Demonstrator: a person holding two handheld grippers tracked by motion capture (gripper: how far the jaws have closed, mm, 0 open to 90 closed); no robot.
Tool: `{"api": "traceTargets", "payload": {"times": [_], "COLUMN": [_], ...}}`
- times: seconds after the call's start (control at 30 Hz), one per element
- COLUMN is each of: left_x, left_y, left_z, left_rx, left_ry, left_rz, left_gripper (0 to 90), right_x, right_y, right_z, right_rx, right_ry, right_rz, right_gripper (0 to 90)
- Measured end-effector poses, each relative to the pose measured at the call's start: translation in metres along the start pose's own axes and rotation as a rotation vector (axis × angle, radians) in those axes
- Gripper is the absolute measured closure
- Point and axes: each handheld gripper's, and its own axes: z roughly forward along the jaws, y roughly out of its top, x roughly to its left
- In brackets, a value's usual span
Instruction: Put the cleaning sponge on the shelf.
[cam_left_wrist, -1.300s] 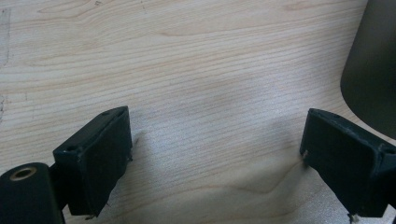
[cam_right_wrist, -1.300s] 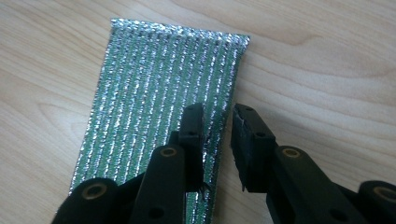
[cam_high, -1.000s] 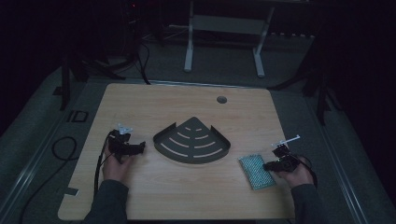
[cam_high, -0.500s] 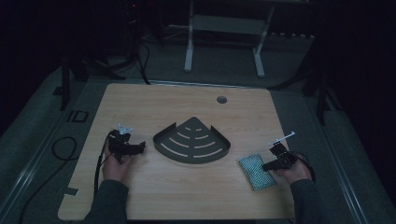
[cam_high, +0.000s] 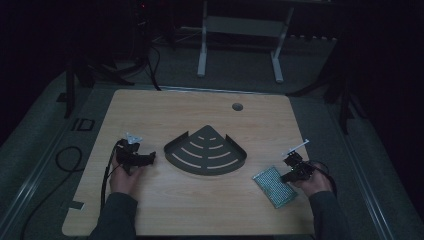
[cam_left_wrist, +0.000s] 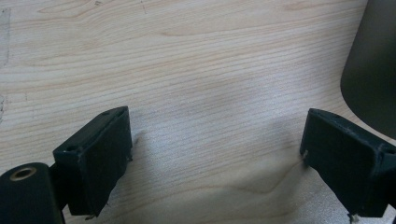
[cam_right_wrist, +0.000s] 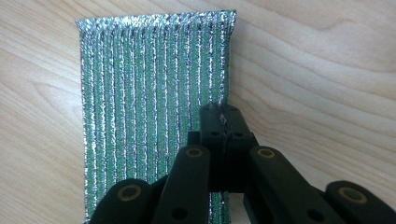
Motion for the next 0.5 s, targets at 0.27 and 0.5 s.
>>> {"api": "traceTargets", "payload": {"times": [0.27,0.5], "left_x": [0.0,0.0], "left_y": [0.0,0.0], "left_z": [0.0,0.0], "left_rx": [0.0,0.0], "left_ry": [0.0,0.0], "left_rz": [0.0,0.0], "left_gripper": [9.7,9.7], "right_x": [0.003,0.003], "right_y": [0.005,0.013], "right_z": [-0.017,-0.032], "right_rx": [-0.024,-0.049], "right_ry": [-0.016,-0.031], "right_rz": [-0.008,-0.012], "right_gripper": [89.5,89.7]}}
